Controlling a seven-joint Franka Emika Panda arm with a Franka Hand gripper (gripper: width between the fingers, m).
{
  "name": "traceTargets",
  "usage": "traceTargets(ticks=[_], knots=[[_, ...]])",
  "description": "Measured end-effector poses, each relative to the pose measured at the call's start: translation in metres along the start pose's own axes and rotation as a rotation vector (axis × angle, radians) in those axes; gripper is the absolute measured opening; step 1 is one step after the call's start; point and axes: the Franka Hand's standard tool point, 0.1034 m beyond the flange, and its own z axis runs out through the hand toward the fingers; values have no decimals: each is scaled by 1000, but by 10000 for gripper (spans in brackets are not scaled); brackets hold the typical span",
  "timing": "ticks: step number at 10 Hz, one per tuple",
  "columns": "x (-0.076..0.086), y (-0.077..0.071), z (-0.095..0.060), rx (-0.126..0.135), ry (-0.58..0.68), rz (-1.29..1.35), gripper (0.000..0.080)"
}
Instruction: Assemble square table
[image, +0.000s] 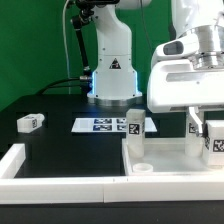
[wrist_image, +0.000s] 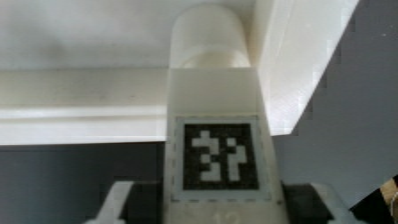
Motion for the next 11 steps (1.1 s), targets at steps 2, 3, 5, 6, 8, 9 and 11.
traceTargets(ticks=[2, 3, 5, 6, 8, 9, 11], knots=[[-3, -1, 1, 5, -15, 0, 443], [-4, -1, 2, 4, -16, 0, 572], [-4, -1, 2, 4, -17, 0, 633], [-4, -1, 2, 4, -17, 0, 644], [-5, -1, 2, 4, -18, 0, 649], [-5, -1, 2, 4, -18, 0, 649], [-5, -1, 2, 4, -18, 0, 648]])
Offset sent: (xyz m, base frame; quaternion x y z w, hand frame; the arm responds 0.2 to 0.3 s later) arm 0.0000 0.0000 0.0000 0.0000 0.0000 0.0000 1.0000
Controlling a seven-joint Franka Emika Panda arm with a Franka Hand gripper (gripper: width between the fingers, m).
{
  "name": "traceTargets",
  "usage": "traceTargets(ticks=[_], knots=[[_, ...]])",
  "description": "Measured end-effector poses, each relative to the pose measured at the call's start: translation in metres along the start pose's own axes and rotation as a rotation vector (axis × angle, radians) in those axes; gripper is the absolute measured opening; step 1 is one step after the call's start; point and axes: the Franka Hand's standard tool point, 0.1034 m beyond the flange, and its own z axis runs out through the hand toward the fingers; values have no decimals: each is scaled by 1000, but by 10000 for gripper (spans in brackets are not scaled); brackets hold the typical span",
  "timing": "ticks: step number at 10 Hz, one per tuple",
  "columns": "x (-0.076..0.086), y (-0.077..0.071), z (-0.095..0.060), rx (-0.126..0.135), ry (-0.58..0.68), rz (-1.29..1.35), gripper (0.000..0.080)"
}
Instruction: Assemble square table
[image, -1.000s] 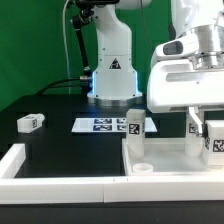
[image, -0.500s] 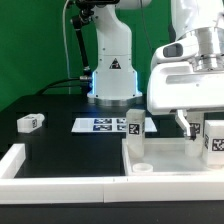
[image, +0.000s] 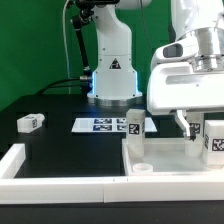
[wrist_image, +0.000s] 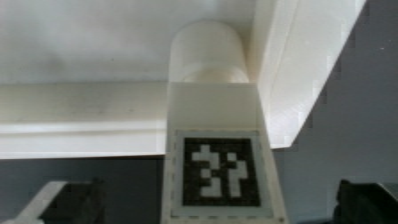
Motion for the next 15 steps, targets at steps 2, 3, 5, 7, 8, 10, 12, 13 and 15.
traceTargets(ticks=[2, 3, 5, 7, 8, 10, 12, 13, 15], knots=[[-3, -1, 2, 8, -26, 7, 648], [-3, -7, -3, 54, -138, 34, 648], [11, 1, -16, 70, -222, 82, 648], [23, -4, -20, 103, -401, 115, 648], [22, -3, -20, 106, -431, 108, 649], [22, 1, -19, 98, -427, 108, 648], [30, 16, -20, 18, -513, 119, 648], [37, 12, -14, -1, -519, 141, 649], [36, 9, -12, -3, -509, 149, 648]])
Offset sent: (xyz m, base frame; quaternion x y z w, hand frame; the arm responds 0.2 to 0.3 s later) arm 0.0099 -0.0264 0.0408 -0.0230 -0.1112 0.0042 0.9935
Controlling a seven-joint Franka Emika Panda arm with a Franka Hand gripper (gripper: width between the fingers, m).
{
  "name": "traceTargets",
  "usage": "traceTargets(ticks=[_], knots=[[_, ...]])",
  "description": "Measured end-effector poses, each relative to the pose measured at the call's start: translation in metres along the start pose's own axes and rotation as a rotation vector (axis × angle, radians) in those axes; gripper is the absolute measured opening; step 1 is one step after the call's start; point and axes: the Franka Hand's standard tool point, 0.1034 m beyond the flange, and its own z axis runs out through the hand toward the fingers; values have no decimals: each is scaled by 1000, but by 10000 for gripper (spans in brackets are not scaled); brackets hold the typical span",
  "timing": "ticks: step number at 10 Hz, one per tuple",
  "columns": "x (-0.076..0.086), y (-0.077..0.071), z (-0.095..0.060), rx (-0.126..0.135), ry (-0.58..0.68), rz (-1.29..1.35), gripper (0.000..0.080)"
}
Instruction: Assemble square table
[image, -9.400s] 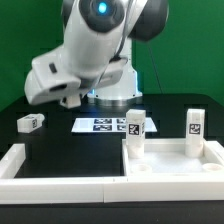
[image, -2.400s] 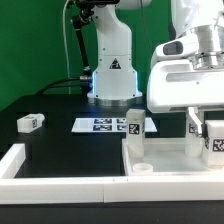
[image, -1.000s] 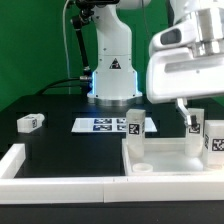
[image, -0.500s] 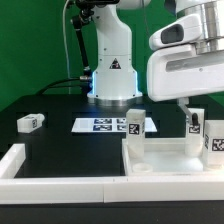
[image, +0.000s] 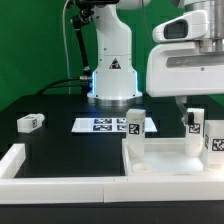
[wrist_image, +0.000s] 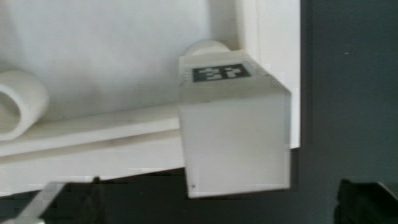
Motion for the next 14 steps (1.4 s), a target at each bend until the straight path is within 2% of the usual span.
traceTargets(ticks=[2, 6, 9, 11, 14], knots=[[0, 0, 0, 0, 0, 0, 648], [-9, -4, 24, -8, 20, -9, 648], [-10, -5, 26, -10, 17, 25, 637], [-10, -5, 26, -9, 17, 100, 285], [-10, -3, 27, -9, 19, 267, 289]])
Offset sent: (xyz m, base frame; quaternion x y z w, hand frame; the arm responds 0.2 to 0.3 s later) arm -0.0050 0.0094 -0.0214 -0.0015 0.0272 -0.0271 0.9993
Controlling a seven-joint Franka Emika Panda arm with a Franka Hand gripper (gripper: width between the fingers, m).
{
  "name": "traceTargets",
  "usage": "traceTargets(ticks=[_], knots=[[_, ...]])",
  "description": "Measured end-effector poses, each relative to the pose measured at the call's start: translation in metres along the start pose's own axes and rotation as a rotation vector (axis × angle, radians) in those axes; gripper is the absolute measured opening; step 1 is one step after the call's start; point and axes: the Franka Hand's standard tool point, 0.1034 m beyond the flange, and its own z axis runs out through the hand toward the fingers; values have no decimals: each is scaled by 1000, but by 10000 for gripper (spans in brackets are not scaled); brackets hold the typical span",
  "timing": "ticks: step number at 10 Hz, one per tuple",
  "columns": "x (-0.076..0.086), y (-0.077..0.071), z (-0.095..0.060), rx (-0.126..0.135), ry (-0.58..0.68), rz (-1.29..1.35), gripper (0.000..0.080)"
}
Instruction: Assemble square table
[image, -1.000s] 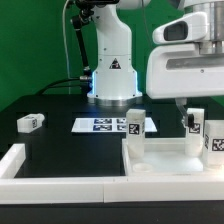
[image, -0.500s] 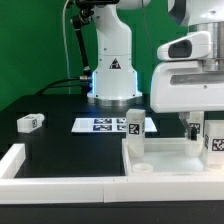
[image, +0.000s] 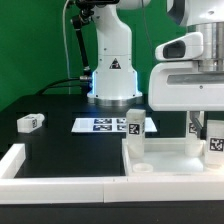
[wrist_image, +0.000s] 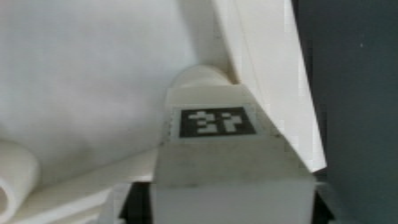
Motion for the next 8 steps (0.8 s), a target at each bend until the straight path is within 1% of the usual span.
traceTargets(ticks=[1, 2, 4, 5, 6, 7, 8], knots=[[1, 1, 0, 6, 18, 190, 289], [1, 3, 0, 5, 27, 366, 289], [0, 4, 1, 20, 7, 759, 289], [-1, 6, 1, 42, -4, 912, 291], [0, 8, 2, 62, -18, 1025, 291], [-1, 9, 2, 72, -28, 1131, 291], [-1, 9, 2, 71, -30, 1165, 291]])
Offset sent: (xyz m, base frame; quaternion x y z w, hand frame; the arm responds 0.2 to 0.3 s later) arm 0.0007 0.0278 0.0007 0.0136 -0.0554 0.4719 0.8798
